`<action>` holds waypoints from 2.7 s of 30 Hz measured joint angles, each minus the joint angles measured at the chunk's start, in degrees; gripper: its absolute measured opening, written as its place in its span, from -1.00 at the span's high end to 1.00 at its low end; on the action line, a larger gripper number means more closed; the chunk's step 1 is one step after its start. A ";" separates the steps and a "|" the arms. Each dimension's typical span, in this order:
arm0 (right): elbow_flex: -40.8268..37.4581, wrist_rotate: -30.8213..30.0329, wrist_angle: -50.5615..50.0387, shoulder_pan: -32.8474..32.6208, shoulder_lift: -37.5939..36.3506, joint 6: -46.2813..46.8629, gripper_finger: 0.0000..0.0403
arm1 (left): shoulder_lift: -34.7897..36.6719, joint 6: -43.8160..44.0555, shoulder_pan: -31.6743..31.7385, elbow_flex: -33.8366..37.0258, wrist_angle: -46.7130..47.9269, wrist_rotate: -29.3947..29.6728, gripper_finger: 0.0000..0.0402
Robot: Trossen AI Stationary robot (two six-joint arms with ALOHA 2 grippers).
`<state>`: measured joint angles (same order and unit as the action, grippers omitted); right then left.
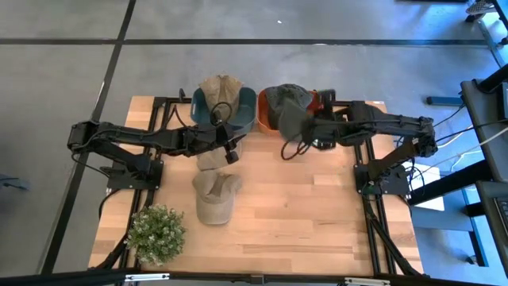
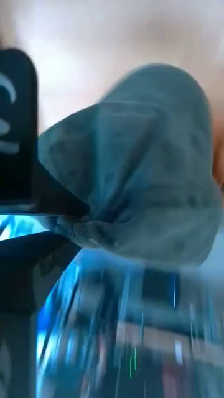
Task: Pick & Place hat
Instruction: Put the black cap into the orange bin
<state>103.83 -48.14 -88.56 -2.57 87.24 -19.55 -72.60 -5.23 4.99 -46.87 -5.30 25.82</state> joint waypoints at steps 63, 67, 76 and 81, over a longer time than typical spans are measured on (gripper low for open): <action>-0.09 19.26 12.30 20.96 23.67 3.04 0.79 | -0.02 5.55 -0.02 0.00 10.38 -0.39 0.38; -0.11 17.39 13.20 20.85 23.74 3.04 0.81 | -0.02 5.55 -0.02 0.00 10.42 -0.42 0.38; -0.13 17.81 14.07 21.43 23.89 4.26 0.81 | -0.02 5.55 0.00 0.00 12.04 -0.42 0.37; -4.10 17.32 19.05 21.55 23.87 4.58 0.82 | -0.02 5.62 -0.02 0.00 12.05 -0.13 0.38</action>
<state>99.73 -30.82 -69.52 18.98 111.11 -14.97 -72.62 0.39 4.97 -46.87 6.75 25.69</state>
